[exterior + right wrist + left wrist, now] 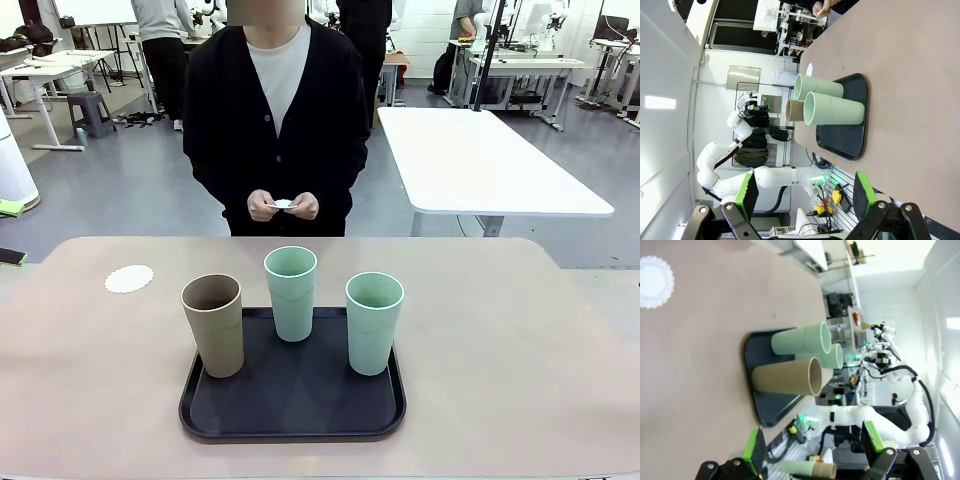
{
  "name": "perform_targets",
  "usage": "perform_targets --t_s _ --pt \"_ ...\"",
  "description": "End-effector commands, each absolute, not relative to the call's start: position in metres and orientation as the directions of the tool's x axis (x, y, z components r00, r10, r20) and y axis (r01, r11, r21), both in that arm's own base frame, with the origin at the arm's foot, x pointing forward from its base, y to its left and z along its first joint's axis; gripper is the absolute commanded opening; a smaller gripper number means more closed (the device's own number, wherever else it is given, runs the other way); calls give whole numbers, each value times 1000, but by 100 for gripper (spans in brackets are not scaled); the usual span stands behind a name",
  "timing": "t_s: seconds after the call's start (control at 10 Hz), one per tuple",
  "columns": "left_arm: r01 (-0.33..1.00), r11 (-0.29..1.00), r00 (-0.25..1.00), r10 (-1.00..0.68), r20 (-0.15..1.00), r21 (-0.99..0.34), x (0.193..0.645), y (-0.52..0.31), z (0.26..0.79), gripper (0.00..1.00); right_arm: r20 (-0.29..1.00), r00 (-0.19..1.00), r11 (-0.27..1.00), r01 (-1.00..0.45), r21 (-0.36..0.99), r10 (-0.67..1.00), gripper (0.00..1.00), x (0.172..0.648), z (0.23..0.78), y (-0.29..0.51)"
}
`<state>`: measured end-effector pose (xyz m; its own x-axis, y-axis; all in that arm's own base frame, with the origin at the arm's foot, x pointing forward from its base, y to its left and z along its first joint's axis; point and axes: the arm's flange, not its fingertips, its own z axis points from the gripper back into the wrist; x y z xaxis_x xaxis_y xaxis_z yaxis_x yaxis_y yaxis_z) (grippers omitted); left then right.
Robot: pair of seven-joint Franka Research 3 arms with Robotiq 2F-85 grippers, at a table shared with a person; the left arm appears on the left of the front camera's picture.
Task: Place coasters on the table and set cups on them.
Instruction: Pick up one Reusable plastic cup and place it on a coaster set by the human.
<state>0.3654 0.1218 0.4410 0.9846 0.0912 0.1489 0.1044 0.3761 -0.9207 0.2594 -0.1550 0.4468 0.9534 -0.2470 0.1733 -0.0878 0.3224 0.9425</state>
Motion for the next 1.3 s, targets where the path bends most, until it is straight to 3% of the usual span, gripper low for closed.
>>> perform_targets --t_s 0.0,0.3,0.4,0.5,0.7,0.9,1.2 --pt "113 365 984 90 156 -924 365 122 442 100 186 950 303 -106 947 -251 100 262 447 -156" --pt "104 376 985 91 149 -921 365 122 441 100 186 950 303 -106 947 -251 100 262 447 -156" --pt "362 590 920 -102 378 -722 373 111 452 100 186 950 303 -106 947 -251 100 262 447 -156" --pt "459 653 873 -208 440 -602 387 99 457 100 186 950 303 -106 947 -251 100 262 447 -156" --pt "624 669 773 -453 443 -404 411 68 461 100 186 950 303 -106 947 -251 100 262 447 -156" --pt "715 655 686 -590 426 -243 420 37 465 100 186 950 303 -106 947 -251 100 262 447 -156" --pt "840 537 531 -783 325 -78 415 -10 462 100 186 950 303 -106 947 -251 100 262 447 -156"
